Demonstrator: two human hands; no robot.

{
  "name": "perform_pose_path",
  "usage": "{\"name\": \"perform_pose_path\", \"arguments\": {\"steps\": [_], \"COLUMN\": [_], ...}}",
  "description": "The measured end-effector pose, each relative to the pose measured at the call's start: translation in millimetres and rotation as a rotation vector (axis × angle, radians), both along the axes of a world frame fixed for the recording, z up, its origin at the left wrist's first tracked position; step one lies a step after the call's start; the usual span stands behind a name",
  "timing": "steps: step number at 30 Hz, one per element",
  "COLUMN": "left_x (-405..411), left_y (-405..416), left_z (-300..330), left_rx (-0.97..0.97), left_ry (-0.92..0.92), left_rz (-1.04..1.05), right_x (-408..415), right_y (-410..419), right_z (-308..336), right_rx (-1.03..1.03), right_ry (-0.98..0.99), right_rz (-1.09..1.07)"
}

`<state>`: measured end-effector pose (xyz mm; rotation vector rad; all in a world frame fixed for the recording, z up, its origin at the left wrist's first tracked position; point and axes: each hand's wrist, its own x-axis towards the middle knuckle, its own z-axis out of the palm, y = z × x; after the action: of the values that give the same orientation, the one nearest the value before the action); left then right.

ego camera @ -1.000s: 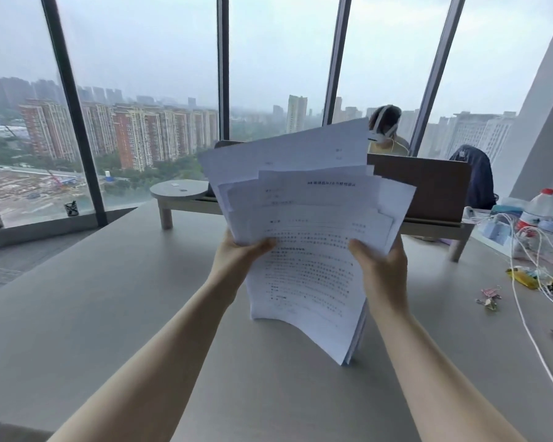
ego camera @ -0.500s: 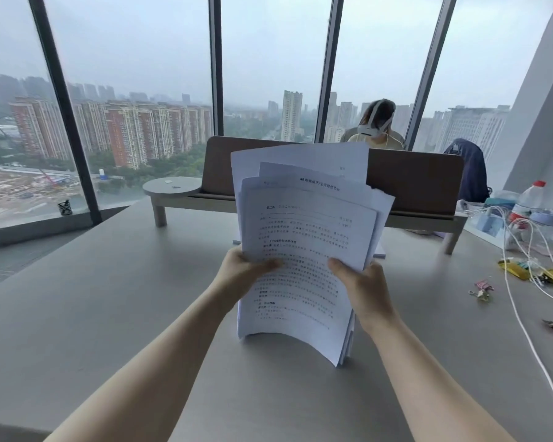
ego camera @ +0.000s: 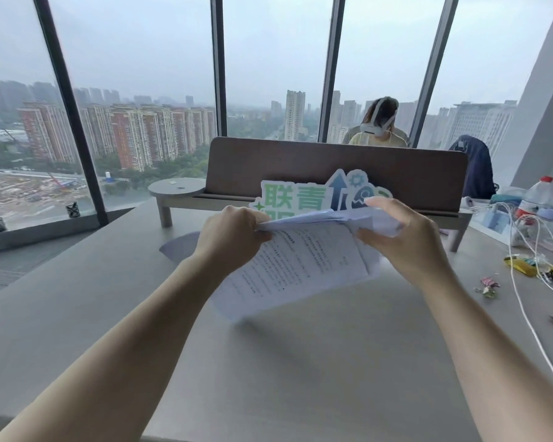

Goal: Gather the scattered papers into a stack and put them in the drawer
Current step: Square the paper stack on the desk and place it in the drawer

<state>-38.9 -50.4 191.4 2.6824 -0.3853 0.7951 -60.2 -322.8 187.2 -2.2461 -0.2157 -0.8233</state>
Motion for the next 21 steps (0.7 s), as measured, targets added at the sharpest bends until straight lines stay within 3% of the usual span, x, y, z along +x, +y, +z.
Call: {"name": "perform_pose_path", "arguments": {"steps": [3,9,15,19,21], "left_x": [-2,-8,-10,-8,-3], "left_y": [-4,-15,-28,-14,9], "left_z": [0,-17,-19,-21,-29], "left_rx": [0.180,0.343,0.428,0.335,0.237], "left_ry": [0.037,0.164,0.245,0.039,-0.083], "left_rz": [-0.045,-0.129,-0.157,-0.172,-0.059], "right_x": [2,-2,-8,-8,-9], "right_y": [-5,-2,17,22,21], "right_z": [-32,-103,-126,-123,-122], "right_rx": [0.074,0.414,0.571,0.621,0.635], "right_ry": [0.093,0.388,0.372,0.354,0.351], "right_rz": [0.043,0.229,0.314,0.292,0.284]}}
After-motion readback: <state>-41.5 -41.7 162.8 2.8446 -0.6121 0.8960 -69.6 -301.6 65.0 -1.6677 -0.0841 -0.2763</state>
